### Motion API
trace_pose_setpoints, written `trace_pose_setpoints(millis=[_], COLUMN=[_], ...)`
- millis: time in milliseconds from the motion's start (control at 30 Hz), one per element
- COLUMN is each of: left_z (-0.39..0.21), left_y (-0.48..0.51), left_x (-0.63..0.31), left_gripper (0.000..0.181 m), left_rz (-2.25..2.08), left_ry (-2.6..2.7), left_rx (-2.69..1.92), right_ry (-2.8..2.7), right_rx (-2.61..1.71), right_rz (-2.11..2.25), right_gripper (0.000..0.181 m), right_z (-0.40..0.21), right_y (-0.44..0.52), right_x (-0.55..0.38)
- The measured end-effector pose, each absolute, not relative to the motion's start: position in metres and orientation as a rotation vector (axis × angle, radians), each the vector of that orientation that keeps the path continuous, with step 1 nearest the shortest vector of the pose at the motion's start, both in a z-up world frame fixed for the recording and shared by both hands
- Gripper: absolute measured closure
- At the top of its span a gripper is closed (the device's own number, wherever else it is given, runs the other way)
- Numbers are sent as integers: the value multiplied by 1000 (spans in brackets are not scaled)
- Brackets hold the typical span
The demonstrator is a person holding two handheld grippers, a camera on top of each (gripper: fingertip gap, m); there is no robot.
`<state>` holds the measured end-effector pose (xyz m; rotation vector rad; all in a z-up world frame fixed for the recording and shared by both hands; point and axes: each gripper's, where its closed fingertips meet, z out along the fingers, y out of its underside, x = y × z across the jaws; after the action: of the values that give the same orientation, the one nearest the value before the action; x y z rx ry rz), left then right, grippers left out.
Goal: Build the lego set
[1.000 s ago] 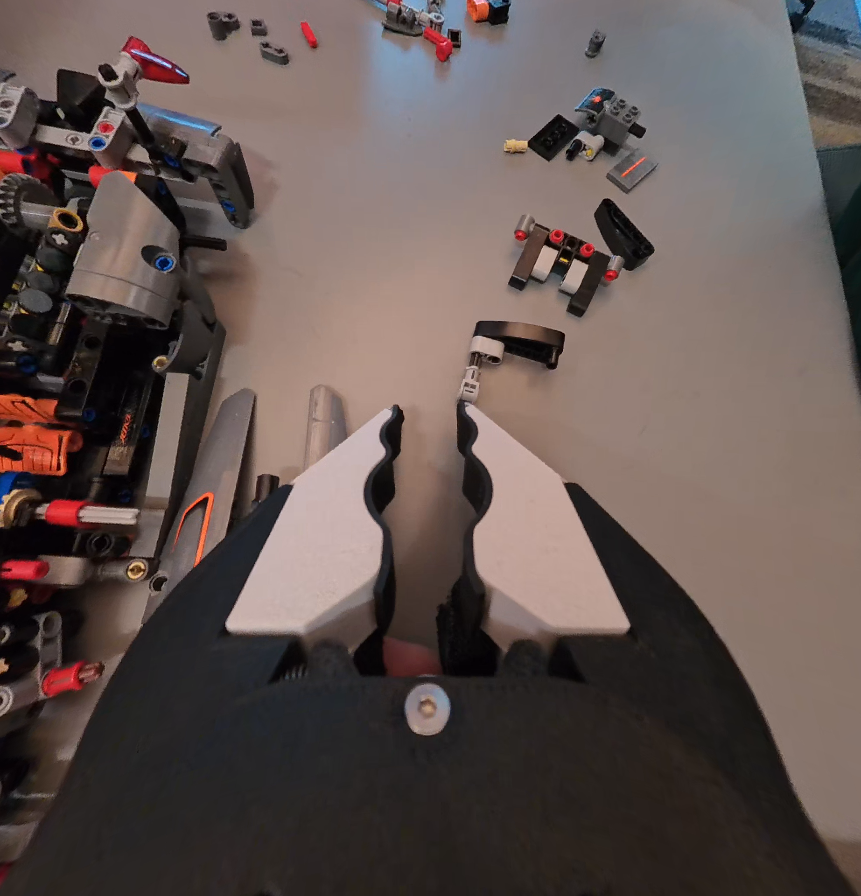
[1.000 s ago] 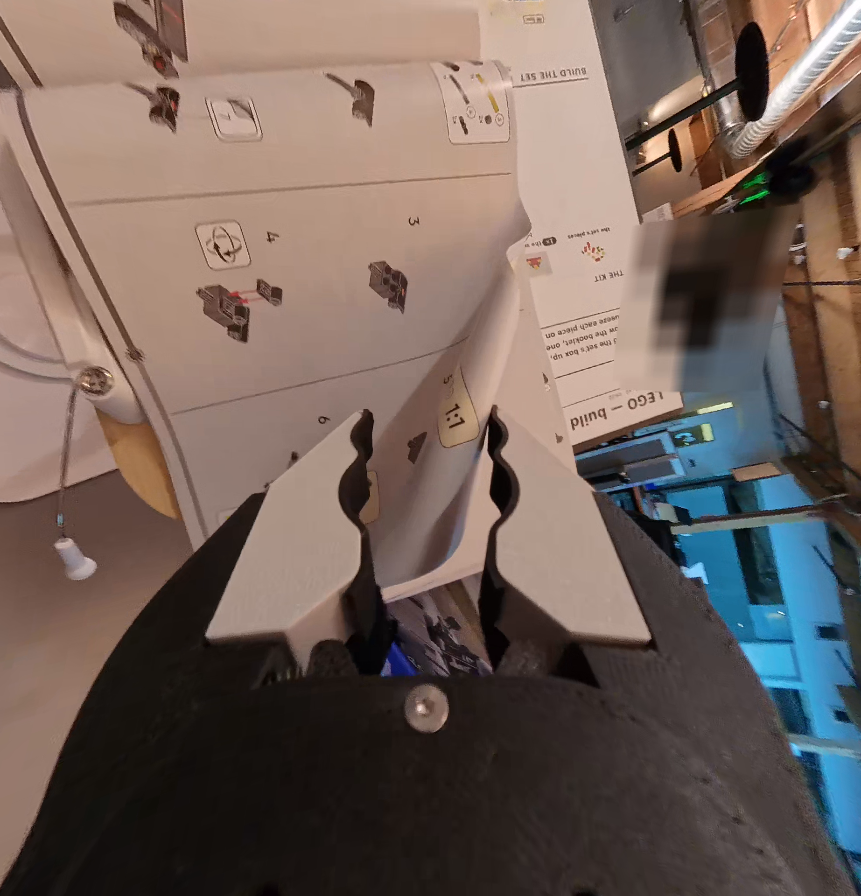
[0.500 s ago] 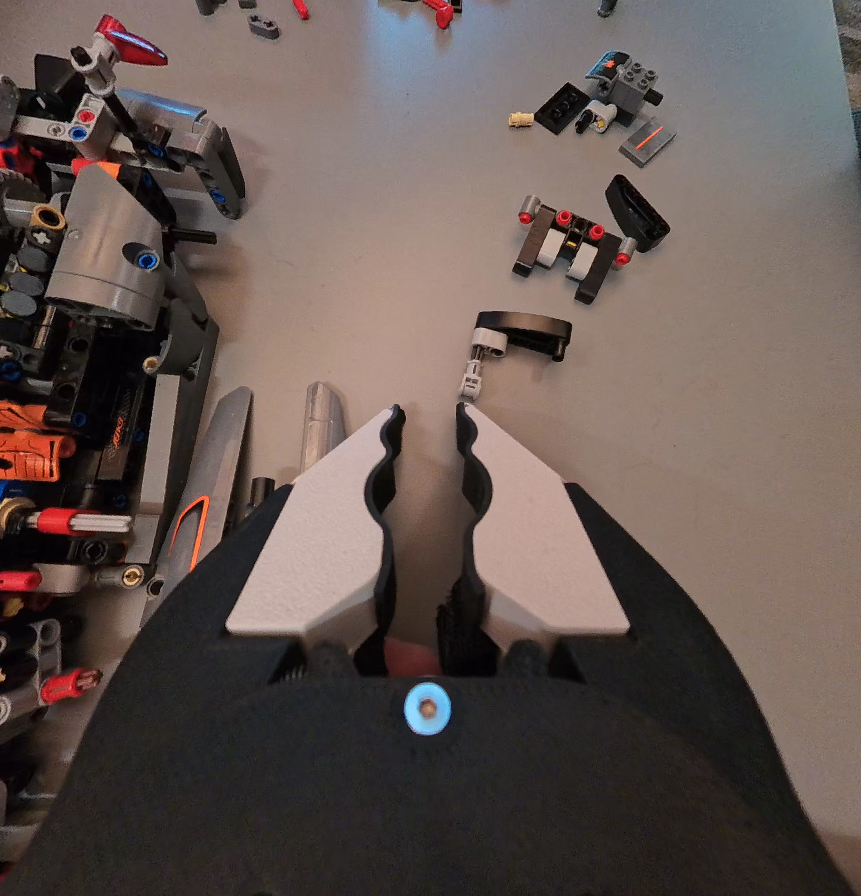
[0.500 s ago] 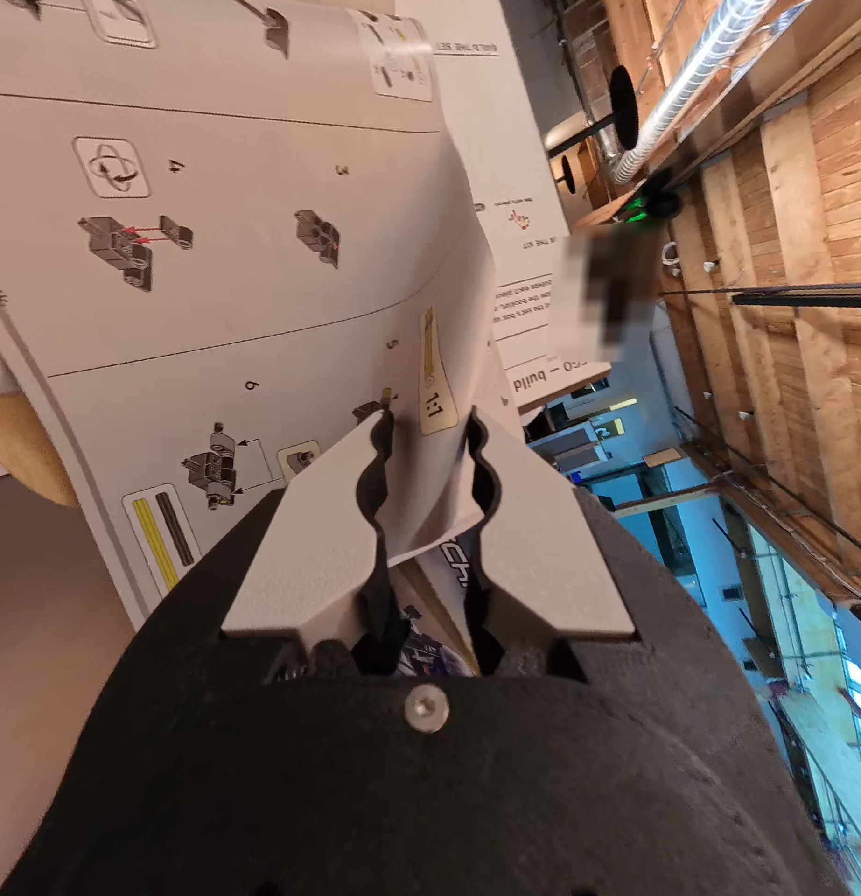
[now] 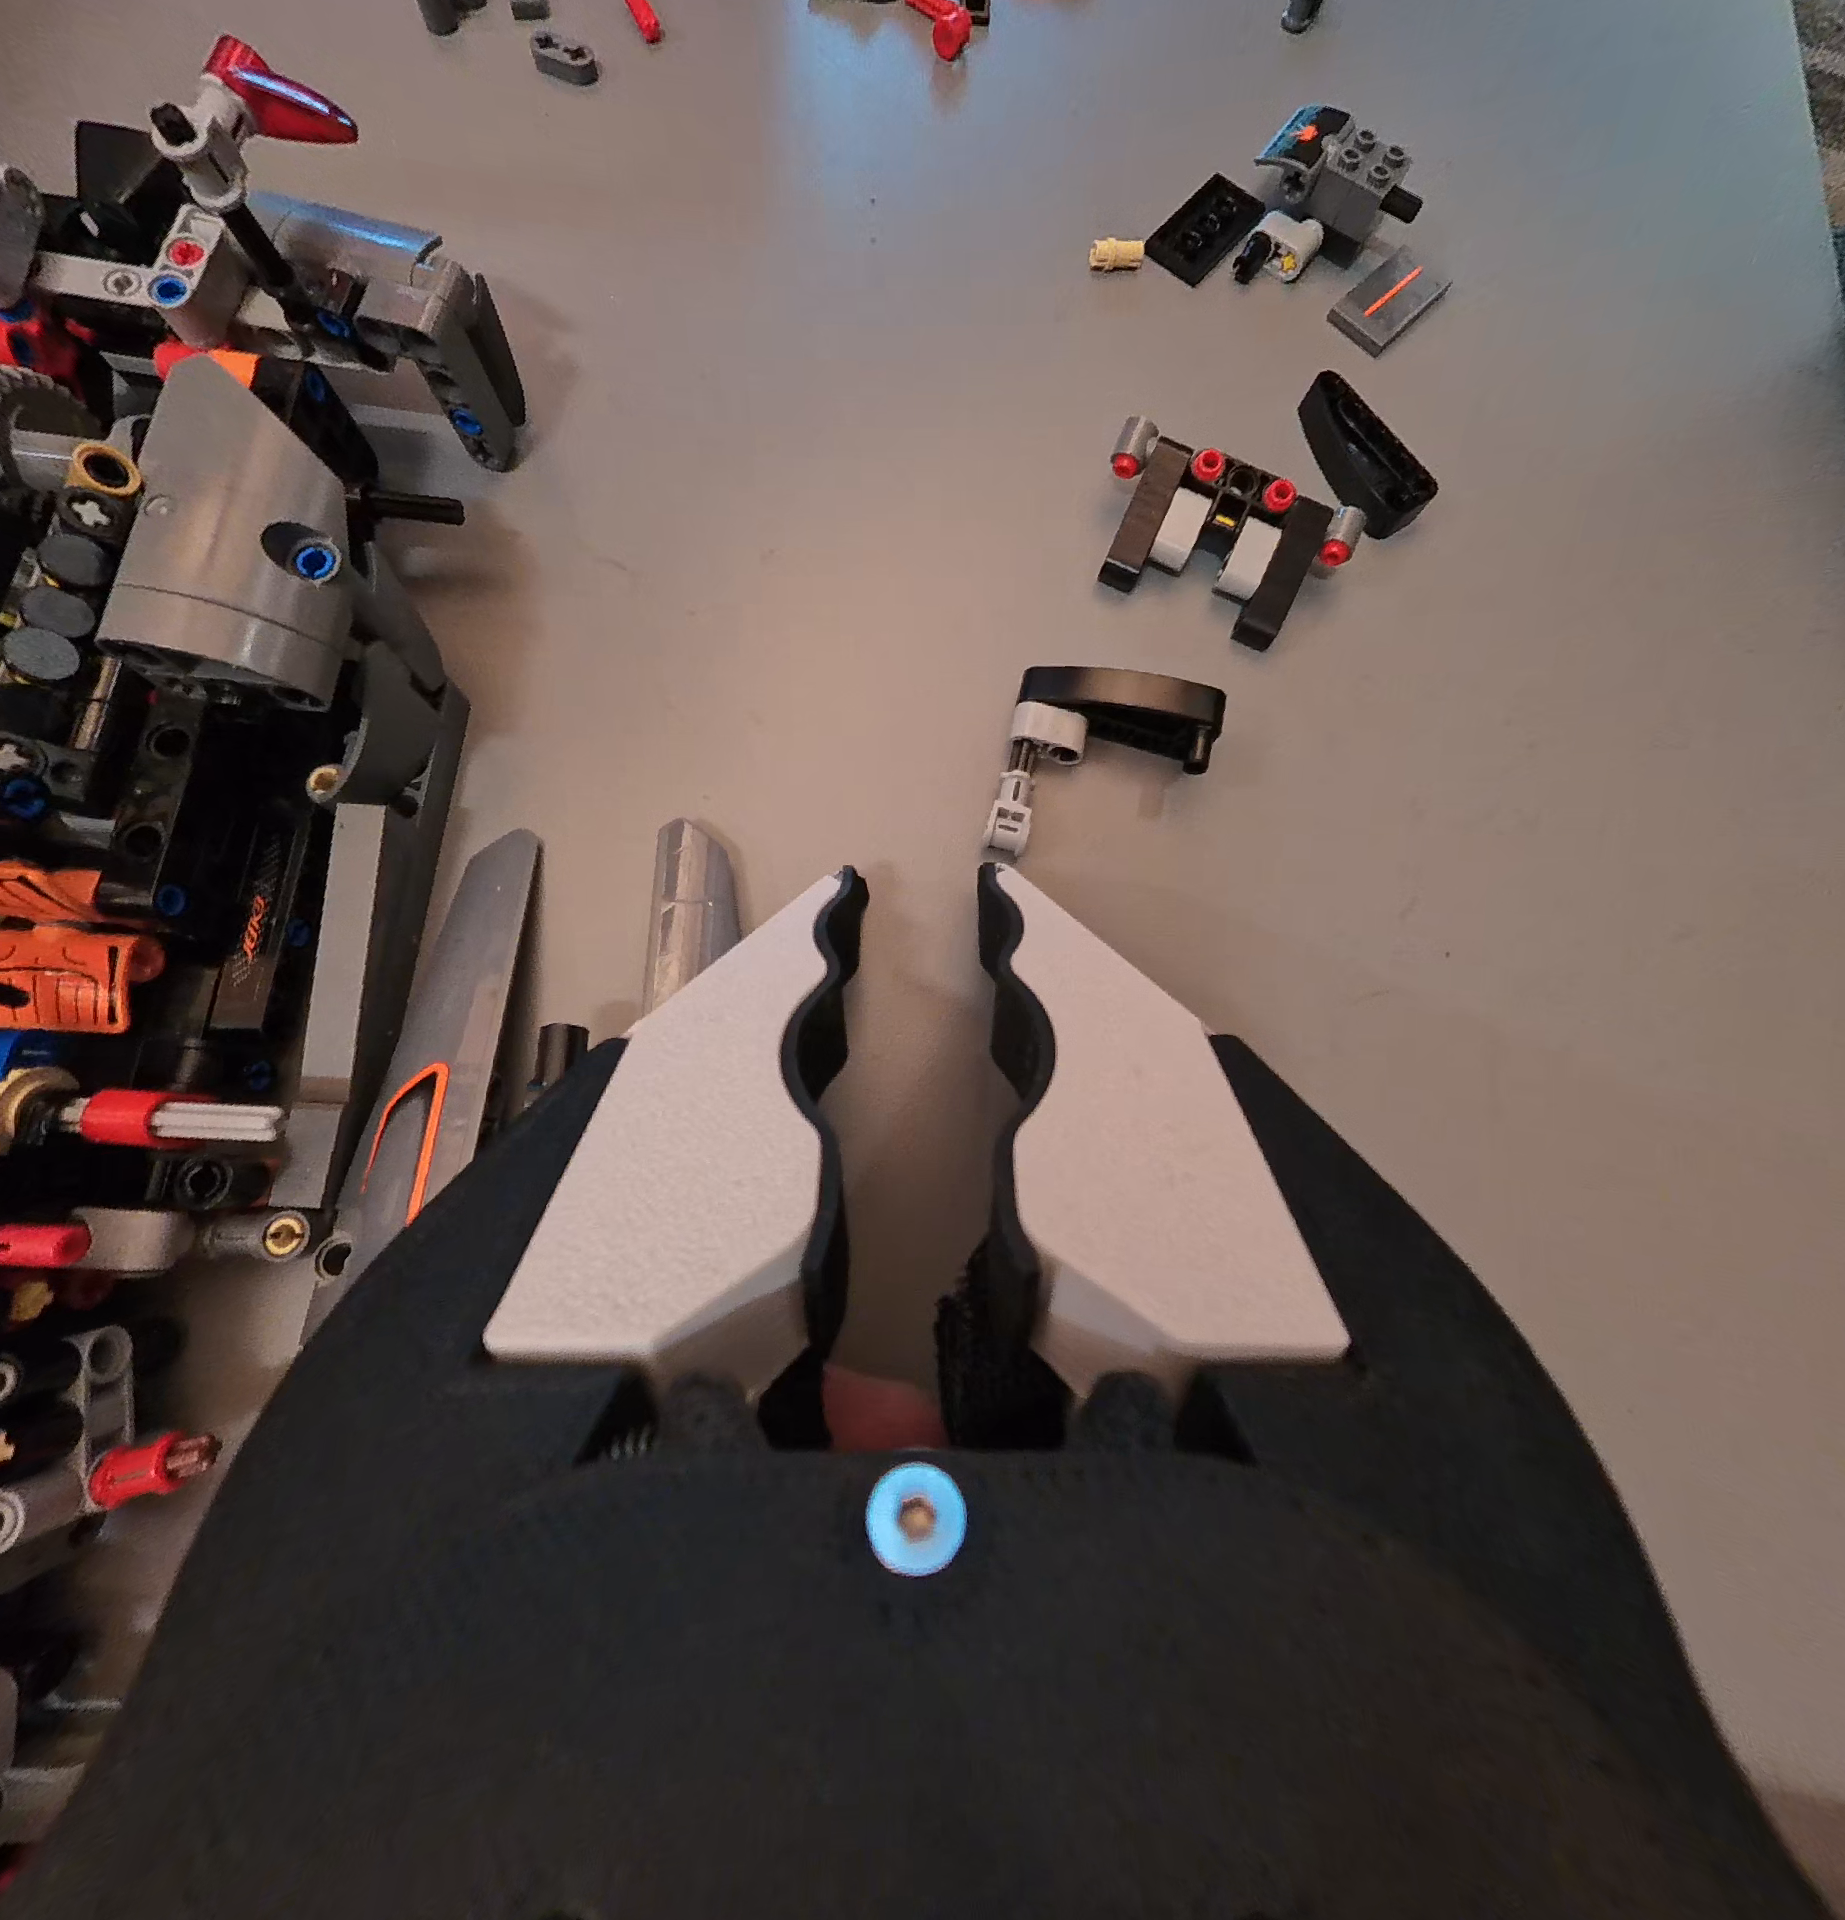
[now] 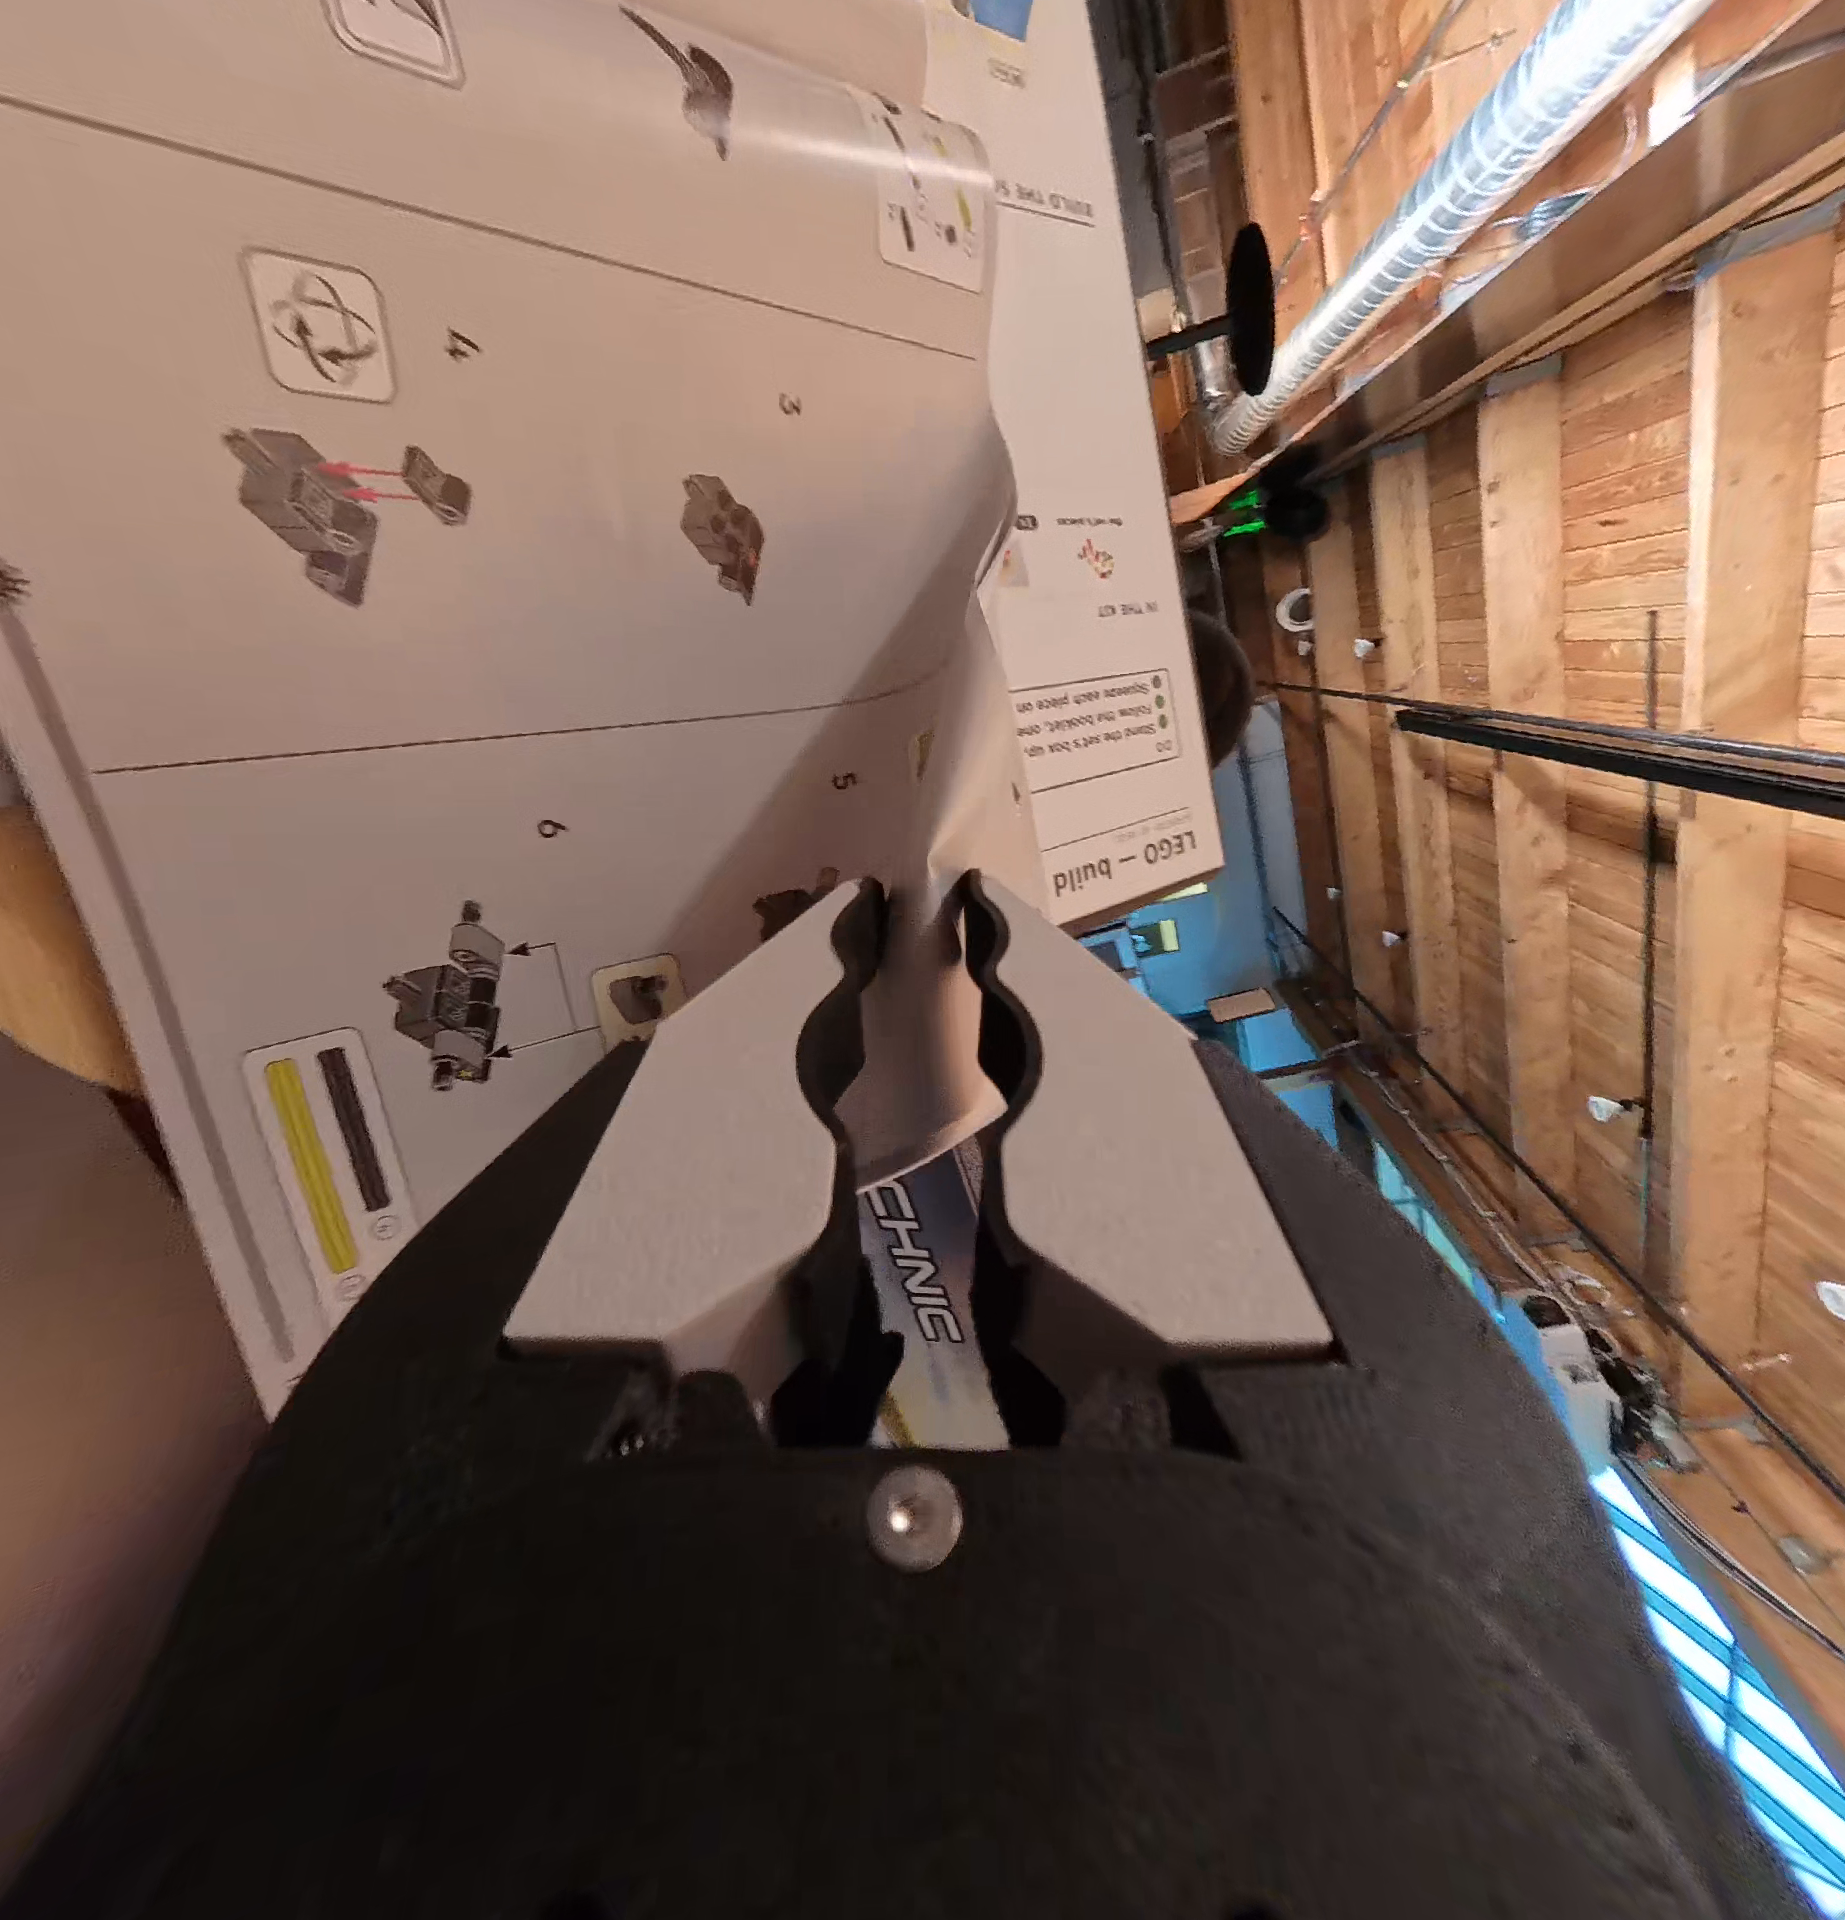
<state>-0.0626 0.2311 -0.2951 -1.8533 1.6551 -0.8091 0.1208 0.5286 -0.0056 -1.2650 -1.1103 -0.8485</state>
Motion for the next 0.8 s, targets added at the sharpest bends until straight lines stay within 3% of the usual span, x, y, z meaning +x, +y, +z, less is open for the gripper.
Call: trace_pose_setpoints(millis=[100,300,500,633,800], left_z=[-295,-295,-295,-295,-295], left_y=[231,231,231,231,231], left_x=[-63,-63,-62,-62,-62], left_gripper=[160,161,160,160,160], left_rz=[-811,-813,-812,-813,-813], left_ry=[1655,1655,1656,1657,1658], left_rx=[-1854,-1854,-1854,-1853,-1853], right_ry=[-1073,-1028,-1019,-1006,-1023], right_rx=[-1251,-1270,-1258,-1253,-1255], right_rz=[-850,-843,-857,-843,-844], right_gripper=[154,145,150,144,152], right_z=[1,11,13,14,12], right_y=[530,537,537,536,537], right_x=[125,138,141,141,141])
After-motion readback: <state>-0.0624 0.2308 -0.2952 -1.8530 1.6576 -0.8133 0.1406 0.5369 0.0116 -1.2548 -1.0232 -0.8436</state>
